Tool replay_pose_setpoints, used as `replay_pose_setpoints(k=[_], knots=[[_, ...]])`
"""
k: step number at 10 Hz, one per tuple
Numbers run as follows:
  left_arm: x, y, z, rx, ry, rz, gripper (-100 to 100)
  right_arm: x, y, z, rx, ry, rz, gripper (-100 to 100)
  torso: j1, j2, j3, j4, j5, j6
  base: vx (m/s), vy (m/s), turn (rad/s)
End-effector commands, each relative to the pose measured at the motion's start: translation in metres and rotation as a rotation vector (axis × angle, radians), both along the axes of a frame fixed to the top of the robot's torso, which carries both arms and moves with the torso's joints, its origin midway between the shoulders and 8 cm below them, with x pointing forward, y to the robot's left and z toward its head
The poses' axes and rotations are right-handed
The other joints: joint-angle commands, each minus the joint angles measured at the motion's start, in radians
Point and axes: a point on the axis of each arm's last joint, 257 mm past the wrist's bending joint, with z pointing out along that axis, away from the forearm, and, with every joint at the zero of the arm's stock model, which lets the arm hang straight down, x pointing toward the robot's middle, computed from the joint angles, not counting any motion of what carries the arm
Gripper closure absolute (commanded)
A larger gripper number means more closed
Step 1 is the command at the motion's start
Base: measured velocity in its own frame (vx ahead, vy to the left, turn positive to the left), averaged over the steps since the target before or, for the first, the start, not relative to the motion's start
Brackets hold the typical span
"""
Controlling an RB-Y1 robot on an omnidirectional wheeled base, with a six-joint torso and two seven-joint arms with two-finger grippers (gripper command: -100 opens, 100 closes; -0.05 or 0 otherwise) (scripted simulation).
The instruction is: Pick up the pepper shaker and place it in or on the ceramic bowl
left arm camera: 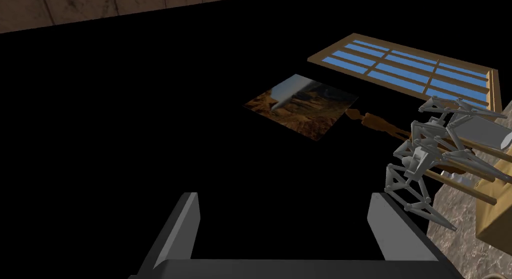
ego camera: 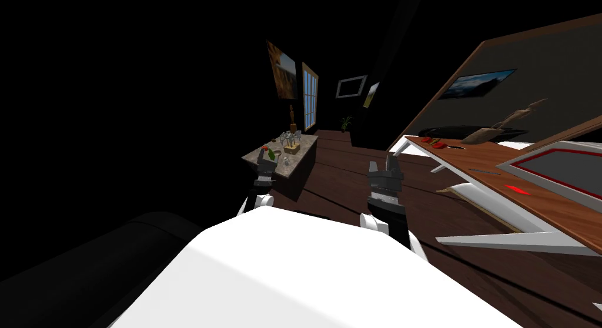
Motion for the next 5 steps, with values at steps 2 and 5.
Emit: replay_pose_setpoints(k=[2,5], knots=[[0.006,0.001,-0.028,-0.093,0.045,-0.052,-100,0.0,0.0,0.0,0.0,0.0,0.0,0,0.0,-0.001,0.0,0.0,0.0,0.0,0.026,-0.113,0.073],[0.01,0.005,-0.062,-0.22,0.1,-0.097,-100,0.0,0.0,0.0,0.0,0.0,0.0,0,0.0,-0.001,-0.001,0.0,0.0,0.0,0.034,-0.122,0.077]])
